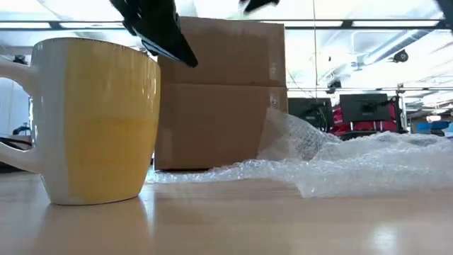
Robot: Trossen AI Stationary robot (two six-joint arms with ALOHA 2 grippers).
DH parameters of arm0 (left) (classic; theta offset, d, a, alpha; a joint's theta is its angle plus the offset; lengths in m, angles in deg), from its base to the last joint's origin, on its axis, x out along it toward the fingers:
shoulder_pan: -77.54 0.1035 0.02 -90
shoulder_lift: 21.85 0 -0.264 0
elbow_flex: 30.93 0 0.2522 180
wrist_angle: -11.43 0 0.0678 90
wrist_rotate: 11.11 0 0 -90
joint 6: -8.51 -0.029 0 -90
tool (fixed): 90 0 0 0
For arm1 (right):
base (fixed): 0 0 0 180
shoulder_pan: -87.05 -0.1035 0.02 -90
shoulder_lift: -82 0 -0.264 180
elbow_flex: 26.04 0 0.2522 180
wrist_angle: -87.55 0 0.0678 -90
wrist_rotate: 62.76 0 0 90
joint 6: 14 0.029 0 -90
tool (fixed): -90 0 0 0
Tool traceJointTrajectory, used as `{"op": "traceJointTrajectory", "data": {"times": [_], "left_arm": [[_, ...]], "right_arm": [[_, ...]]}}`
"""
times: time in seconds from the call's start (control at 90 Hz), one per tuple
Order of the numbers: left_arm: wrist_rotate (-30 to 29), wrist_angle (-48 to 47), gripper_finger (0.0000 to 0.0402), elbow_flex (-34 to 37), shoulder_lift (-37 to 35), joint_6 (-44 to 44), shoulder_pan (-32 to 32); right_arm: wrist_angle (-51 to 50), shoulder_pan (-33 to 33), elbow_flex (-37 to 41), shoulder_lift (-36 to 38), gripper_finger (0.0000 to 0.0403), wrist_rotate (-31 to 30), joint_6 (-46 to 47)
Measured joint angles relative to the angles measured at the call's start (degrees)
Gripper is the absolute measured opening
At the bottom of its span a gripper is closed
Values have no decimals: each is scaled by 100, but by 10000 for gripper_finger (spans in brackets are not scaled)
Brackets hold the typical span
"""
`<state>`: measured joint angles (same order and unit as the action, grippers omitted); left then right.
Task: Wrap mug
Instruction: Wrap the yellow mug with bubble wrap
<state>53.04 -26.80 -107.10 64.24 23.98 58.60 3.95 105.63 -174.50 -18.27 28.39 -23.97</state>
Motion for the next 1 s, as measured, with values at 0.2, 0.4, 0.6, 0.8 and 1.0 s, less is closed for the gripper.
{"op": "traceJointTrajectory", "data": {"times": [0.2, 0.4, 0.6, 0.8, 1.0], "left_arm": [[-402, 492, 0, 440, 0, 2, 327], [-474, 610, 0, 860, 0, 47, 829], [-626, 606, 0, 1030, -81, 224, 1107], [-428, 690, 0, 955, -186, 194, 1080], [36, 756, 0, 844, -373, 188, 1023]], "right_arm": [[-629, -613, 25, 665, 266, 786, 408], [-1074, -1639, 516, 800, 243, 784, 569], [-895, -2522, 1674, 923, 217, 784, 682], [-330, -3007, 2922, 983, 200, 759, 1163], [-245, -3245, 4324, 995, 192, -192, 1715]]}}
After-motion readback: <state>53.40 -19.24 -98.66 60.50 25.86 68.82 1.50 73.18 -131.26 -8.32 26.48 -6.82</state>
